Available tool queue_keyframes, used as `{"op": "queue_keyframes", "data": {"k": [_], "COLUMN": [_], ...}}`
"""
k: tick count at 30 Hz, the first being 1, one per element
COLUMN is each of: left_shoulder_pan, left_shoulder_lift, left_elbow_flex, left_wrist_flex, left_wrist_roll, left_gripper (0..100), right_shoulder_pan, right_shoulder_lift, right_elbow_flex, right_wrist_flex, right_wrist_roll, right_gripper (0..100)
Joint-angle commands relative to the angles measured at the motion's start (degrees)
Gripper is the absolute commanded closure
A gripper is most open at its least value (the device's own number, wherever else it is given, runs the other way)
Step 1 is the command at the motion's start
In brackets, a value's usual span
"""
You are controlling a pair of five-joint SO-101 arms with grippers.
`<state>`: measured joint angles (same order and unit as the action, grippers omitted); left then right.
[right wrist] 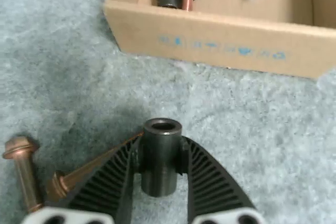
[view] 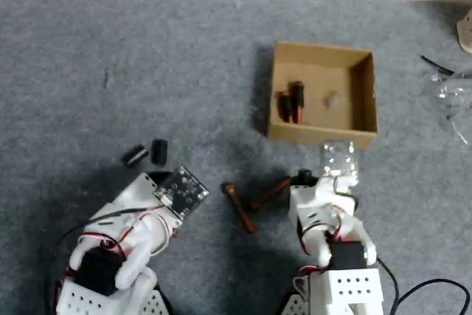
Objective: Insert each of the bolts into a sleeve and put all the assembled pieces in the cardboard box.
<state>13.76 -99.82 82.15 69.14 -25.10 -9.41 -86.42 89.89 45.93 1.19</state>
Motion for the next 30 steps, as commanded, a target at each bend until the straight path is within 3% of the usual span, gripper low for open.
{"op": "queue_keyframes", "data": {"k": [1,10,15,26,30], "left_shoulder_pan": [0.75,1.45,6.20,10.59,10.59], "left_shoulder_lift": [4.00,43.12,59.74,62.11,62.46], "left_elbow_flex": [0.40,-12.00,-18.86,-32.13,-31.87], "left_wrist_flex": [0.26,-2.64,-0.35,18.64,19.78], "left_wrist_roll": [-0.35,-0.26,-0.26,-0.18,-0.18], "left_gripper": [99,99,99,99,99], "right_shoulder_pan": [0.57,0.48,0.48,0.48,0.48], "right_shoulder_lift": [-0.84,-0.84,-0.84,-0.66,-0.66], "right_elbow_flex": [-0.22,-0.13,-0.13,-0.04,-0.04], "right_wrist_flex": [-1.80,-1.89,-1.98,-3.03,-3.03], "right_wrist_roll": [0.79,1.14,1.23,1.23,1.23], "right_gripper": [99.4,99.4,99.4,99.4,99.4]}}
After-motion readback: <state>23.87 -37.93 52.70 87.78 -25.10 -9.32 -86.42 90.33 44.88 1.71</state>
